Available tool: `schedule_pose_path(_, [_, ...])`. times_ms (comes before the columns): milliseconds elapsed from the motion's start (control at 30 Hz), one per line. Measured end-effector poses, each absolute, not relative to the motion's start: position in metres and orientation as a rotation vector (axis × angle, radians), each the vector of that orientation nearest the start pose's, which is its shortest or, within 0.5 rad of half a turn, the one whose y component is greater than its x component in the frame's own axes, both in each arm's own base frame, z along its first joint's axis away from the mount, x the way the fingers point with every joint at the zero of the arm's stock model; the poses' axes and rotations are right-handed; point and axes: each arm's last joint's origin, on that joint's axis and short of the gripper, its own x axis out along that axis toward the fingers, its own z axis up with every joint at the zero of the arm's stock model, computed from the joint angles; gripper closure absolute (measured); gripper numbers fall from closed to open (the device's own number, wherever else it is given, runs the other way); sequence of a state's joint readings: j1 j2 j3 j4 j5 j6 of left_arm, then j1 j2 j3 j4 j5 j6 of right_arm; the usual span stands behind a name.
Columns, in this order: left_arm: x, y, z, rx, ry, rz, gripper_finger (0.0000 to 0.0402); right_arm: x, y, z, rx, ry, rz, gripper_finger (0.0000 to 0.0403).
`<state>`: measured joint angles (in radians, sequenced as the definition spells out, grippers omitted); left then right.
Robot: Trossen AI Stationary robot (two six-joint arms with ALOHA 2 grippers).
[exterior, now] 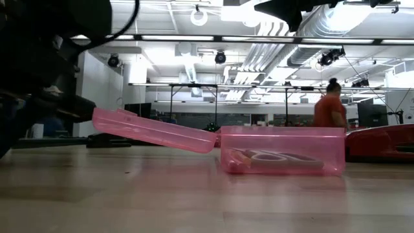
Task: Pack school essentials
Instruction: Put the blue eraser into the pink supply box
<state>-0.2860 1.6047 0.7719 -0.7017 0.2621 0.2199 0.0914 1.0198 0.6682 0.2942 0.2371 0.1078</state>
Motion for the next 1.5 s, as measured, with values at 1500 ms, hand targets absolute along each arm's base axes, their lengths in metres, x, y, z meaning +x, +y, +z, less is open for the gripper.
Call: schedule_pose_path(1500, [0.238,-0.056,0.157,-0.282,1.418,0.045,0.0284,0.228,0.013,0.292,0.115,0.076,-0.174,0.0206])
